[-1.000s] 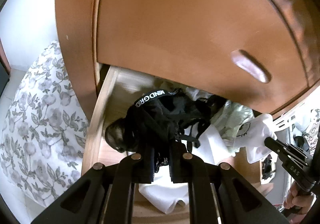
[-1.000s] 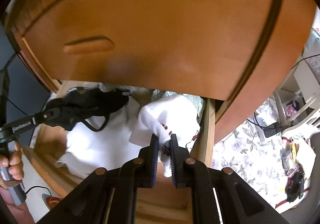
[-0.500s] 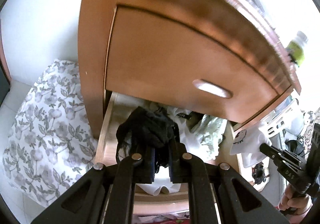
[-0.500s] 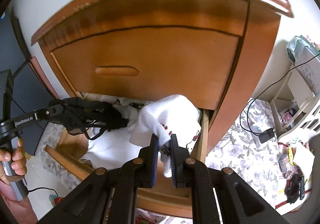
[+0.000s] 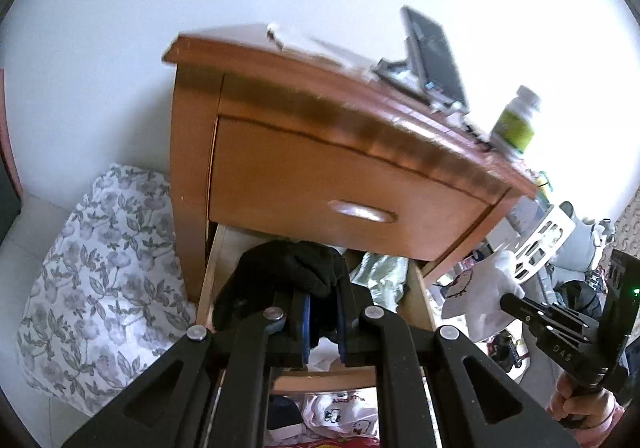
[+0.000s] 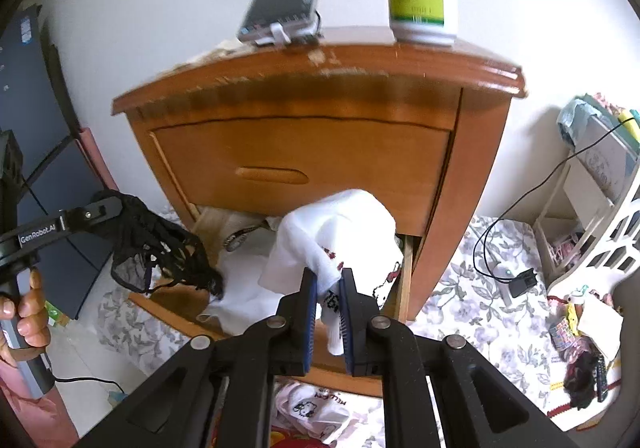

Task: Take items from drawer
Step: 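Lift the black garment and white sock out of the drawer with both tools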

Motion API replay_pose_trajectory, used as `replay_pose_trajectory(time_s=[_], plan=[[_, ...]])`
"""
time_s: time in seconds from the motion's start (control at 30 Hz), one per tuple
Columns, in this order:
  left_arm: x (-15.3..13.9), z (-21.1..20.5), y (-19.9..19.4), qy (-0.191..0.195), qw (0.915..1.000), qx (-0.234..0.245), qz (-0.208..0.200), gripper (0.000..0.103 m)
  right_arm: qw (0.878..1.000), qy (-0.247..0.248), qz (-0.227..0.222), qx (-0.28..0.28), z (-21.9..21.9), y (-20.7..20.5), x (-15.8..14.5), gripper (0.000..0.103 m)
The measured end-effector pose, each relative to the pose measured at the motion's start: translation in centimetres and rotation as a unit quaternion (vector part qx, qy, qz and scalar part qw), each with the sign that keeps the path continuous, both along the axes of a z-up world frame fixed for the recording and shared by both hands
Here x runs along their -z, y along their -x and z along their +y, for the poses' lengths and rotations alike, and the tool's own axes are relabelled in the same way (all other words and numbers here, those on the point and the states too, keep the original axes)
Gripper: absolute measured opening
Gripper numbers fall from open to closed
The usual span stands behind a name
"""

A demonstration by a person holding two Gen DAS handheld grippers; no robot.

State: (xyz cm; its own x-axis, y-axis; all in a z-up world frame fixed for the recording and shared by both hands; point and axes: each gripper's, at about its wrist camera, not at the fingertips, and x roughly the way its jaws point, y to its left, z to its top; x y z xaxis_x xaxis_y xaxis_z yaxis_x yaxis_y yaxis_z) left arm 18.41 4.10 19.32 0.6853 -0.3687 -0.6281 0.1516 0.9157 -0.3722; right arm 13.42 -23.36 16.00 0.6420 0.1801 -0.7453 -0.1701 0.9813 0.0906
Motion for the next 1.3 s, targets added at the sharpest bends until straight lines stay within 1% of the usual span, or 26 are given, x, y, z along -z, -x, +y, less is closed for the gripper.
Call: replay_pose_trajectory(time_s=[0.33,0.53,0.67,0.83,0.97,1.17,1.3], plan=[[-3.9,0.2,5.1,0.003,0.9991,0.003,-0.041,0.010,1.000,-0.004,-0.025,-0.003,0.9,4.4,-2.8,0.012],[-4.6,0.3,7.7,0.007,0.9989,0.002,-0.046,0.010,0.999,-0.012,-0.036,-0.012,1.7,7.4,-3.7,0.012],[-4.4,0.3,9.6,0.010,0.9989,0.005,-0.045,0.010,0.999,-0.016,-0.031,-0.014,1.9,8.9,-3.5,0.012],[-3.7,0.2,11.0,0.008,0.9993,0.006,-0.036,0.010,1.000,-0.020,-0.020,-0.014,2.3,10.2,-2.7,0.012],[-2.6,-0.1,11.7,0.003,0.9997,0.006,-0.025,0.010,1.000,-0.024,-0.006,-0.011,2.6,10.8,-1.7,0.012],[0.9,-1.3,11.5,-0.004,0.9997,0.017,0.018,0.010,1.000,-0.019,0.017,-0.006,3.3,11.5,0.7,0.012],[3.3,-2.2,11.3,-0.010,0.9985,0.026,0.047,0.010,0.998,-0.027,0.051,0.001,3.5,11.3,3.6,0.012]])
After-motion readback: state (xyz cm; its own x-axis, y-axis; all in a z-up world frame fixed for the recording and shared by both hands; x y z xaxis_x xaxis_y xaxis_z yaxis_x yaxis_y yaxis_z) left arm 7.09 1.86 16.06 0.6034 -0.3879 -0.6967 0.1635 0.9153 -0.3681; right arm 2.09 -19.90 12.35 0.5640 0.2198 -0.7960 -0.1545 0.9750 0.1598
